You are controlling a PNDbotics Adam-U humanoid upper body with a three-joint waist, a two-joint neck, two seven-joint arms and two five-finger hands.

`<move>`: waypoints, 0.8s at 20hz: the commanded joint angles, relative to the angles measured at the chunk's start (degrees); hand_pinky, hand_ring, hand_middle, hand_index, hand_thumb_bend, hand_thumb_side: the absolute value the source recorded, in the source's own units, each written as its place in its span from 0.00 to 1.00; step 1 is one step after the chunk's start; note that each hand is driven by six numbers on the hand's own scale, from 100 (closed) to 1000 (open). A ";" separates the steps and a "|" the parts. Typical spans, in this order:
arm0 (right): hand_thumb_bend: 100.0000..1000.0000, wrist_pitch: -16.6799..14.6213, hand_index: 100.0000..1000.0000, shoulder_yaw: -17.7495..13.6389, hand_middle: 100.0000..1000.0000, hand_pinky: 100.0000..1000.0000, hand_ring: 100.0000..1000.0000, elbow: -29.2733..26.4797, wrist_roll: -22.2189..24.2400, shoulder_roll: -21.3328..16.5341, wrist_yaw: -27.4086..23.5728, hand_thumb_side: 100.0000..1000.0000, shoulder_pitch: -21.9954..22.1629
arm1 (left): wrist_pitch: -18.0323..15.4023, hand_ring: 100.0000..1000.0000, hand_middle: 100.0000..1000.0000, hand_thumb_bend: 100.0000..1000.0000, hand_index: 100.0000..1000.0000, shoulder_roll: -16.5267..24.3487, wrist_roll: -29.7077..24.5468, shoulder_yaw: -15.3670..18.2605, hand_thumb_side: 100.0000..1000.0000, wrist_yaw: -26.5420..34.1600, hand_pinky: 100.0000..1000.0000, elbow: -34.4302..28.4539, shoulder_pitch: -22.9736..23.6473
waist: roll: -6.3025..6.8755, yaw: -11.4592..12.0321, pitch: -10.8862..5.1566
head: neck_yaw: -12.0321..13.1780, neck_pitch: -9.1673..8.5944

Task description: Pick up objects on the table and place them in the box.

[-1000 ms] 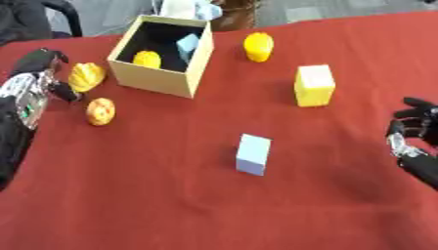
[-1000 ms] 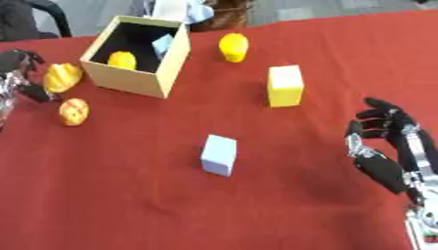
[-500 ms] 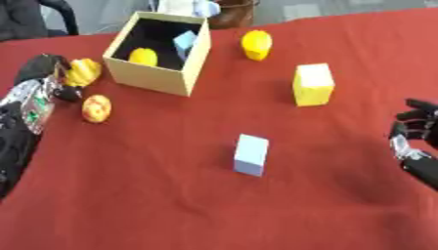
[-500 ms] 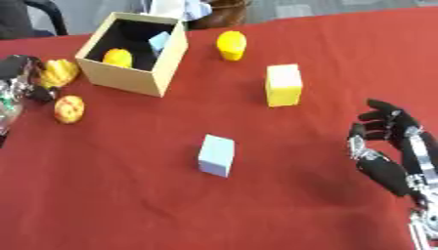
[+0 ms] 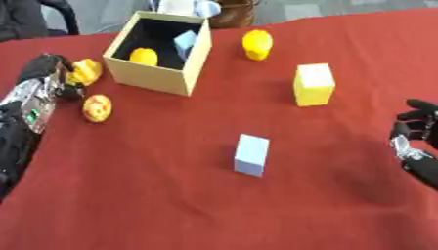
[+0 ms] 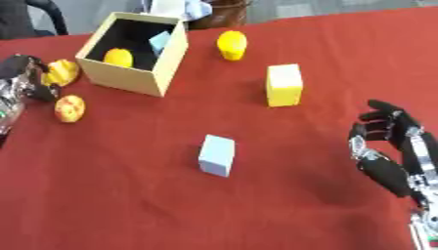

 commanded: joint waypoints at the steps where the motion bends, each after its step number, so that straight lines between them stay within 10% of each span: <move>1: 0.00 -0.14 0.84 -0.39 0.63 0.61 0.64 -0.86 -0.09 -0.68 -0.45 0.25 -0.15 | -0.86 0.29 0.24 0.17 0.44 3.05 0.11 -0.33 0.00 1.31 0.41 -2.84 -0.88 | -0.28 0.28 -1.56 | -0.10 0.04; 9: 0.00 -0.17 0.84 -0.54 0.63 0.61 0.64 -0.70 -0.09 -0.50 -0.40 0.25 0.33 | -1.41 0.29 0.22 0.18 0.44 6.41 -0.41 -0.60 0.00 3.82 0.40 -10.12 -1.21 | -0.29 0.90 -3.16 | -0.33 0.73; 10: 0.00 -0.19 0.84 -0.56 0.63 0.61 0.64 -0.69 -0.09 -0.48 -0.40 0.25 0.39 | -1.39 0.29 0.22 0.03 0.44 6.83 -0.26 -0.72 0.03 3.97 0.40 -11.45 -1.49 | -0.26 0.99 -3.34 | -0.35 0.84; 11: 0.00 -0.19 0.84 -0.58 0.63 0.61 0.64 -0.68 -0.09 -0.46 -0.39 0.25 0.45 | -1.35 0.29 0.22 0.18 0.44 7.14 -0.18 -0.85 0.00 4.12 0.40 -12.81 -1.83 | -0.21 1.05 -3.50 | -0.37 0.87; 16: 0.00 -0.24 0.84 -0.51 0.63 0.61 0.64 -0.69 0.05 -0.40 -0.36 0.26 0.54 | -1.16 0.30 0.23 0.17 0.44 6.36 -0.32 -2.23 0.00 4.82 0.41 -17.39 -4.37 | 0.05 0.88 -3.85 | -0.37 0.64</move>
